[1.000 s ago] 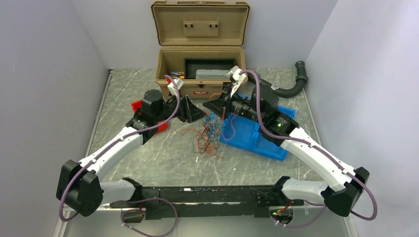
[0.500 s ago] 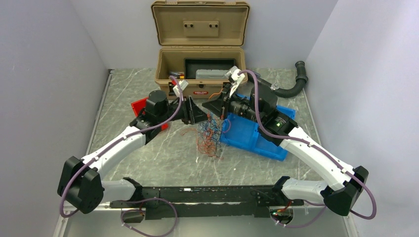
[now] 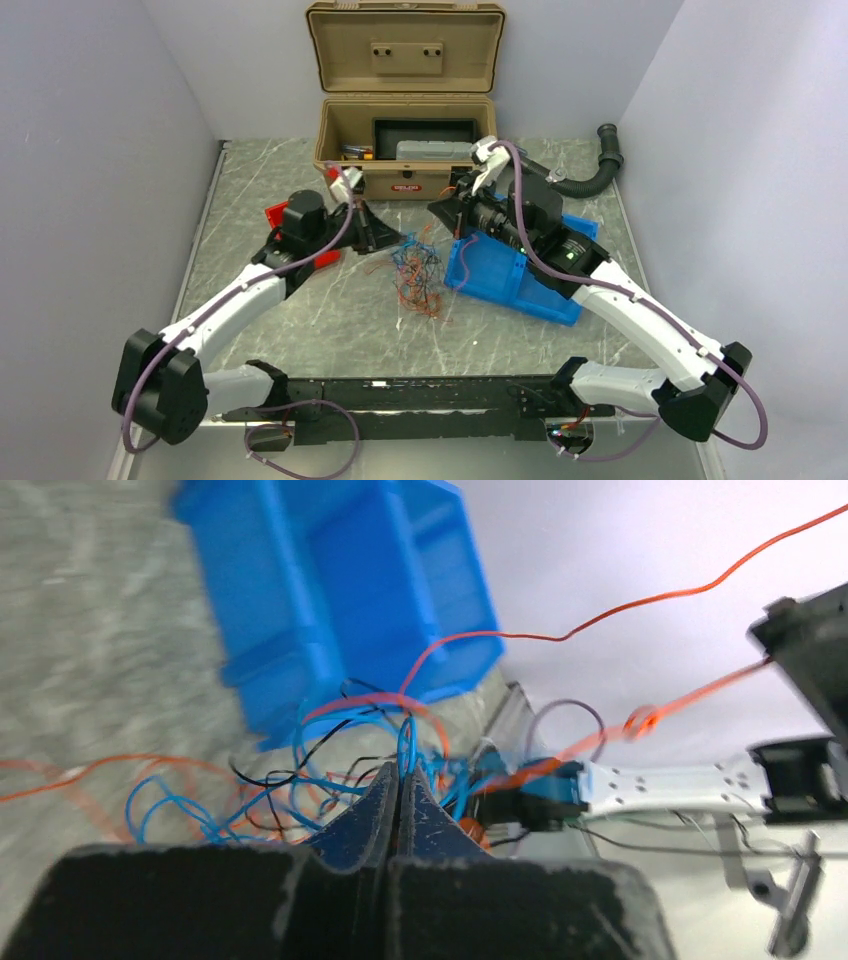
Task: Untangle the cables
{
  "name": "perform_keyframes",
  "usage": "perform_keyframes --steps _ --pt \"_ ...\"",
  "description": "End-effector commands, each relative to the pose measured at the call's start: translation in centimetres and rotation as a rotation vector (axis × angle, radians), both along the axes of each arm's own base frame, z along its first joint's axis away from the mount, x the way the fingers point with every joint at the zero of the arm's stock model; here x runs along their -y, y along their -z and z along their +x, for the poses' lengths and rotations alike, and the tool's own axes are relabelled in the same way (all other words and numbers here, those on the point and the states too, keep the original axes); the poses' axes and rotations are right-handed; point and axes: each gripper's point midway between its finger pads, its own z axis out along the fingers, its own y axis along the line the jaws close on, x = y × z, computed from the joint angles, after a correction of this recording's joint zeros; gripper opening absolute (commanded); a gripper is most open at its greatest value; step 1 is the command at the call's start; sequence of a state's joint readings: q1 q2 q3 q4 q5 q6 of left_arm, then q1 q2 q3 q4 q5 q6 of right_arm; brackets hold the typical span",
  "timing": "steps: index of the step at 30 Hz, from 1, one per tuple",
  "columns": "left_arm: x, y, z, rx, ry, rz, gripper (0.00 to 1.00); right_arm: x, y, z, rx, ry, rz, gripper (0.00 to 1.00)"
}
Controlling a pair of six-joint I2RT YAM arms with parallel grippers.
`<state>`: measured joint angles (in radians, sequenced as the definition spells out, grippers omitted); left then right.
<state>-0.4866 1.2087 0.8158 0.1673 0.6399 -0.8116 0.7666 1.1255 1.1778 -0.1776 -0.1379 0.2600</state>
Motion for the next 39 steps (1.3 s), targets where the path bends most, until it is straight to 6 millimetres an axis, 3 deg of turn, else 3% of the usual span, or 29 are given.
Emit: perform_keyframes --steps 1,7,12,16,20,26,28,30,32,36,39 --pt "-5.2 2.9 1.8 0.0 -0.173 0.075 0.0 7.8 -3.6 2.5 0.031 0.416 0.023 0.0" --pt "-11.0 8.1 2.2 -0.073 -0.406 0.138 0.0 17.9 -7.3 1.6 0.092 0.811 0.084 0.0" --pt "-13.3 9.4 2.0 -0.085 -0.506 0.119 0.0 21.4 -10.2 -0.4 0.153 0.891 0.135 0.0" --pt "-14.9 9.1 1.9 -0.066 -0.576 0.148 0.0 22.4 -11.4 -1.1 0.166 0.909 0.127 0.0" --pt "-16.2 9.1 1.8 -0.06 -0.635 0.21 0.0 21.6 -12.8 -1.0 0.18 0.864 0.115 0.0" --pt "-19.4 10.9 1.4 -0.13 -0.811 0.294 0.0 21.2 -18.9 -0.8 0.267 0.834 0.11 0.0" --pt "-19.9 11.0 1.3 -0.126 -0.839 0.301 0.0 20.9 -19.9 -0.1 0.27 0.845 0.092 0.0" --pt "-19.9 10.5 1.2 -0.096 -0.831 0.294 0.0 20.4 -18.8 0.8 0.237 0.866 0.055 0.0" --pt "-19.5 9.7 1.3 -0.047 -0.801 0.286 0.0 19.5 -15.9 1.9 0.189 0.864 -0.003 0.0" --pt "-17.3 8.3 0.9 0.048 -0.671 0.22 0.0 17.9 -7.7 4.3 0.047 0.867 -0.119 0.0" --pt "-16.1 7.6 0.7 0.102 -0.598 0.192 0.0 18.2 -2.1 6.3 -0.09 0.858 -0.168 0.0"
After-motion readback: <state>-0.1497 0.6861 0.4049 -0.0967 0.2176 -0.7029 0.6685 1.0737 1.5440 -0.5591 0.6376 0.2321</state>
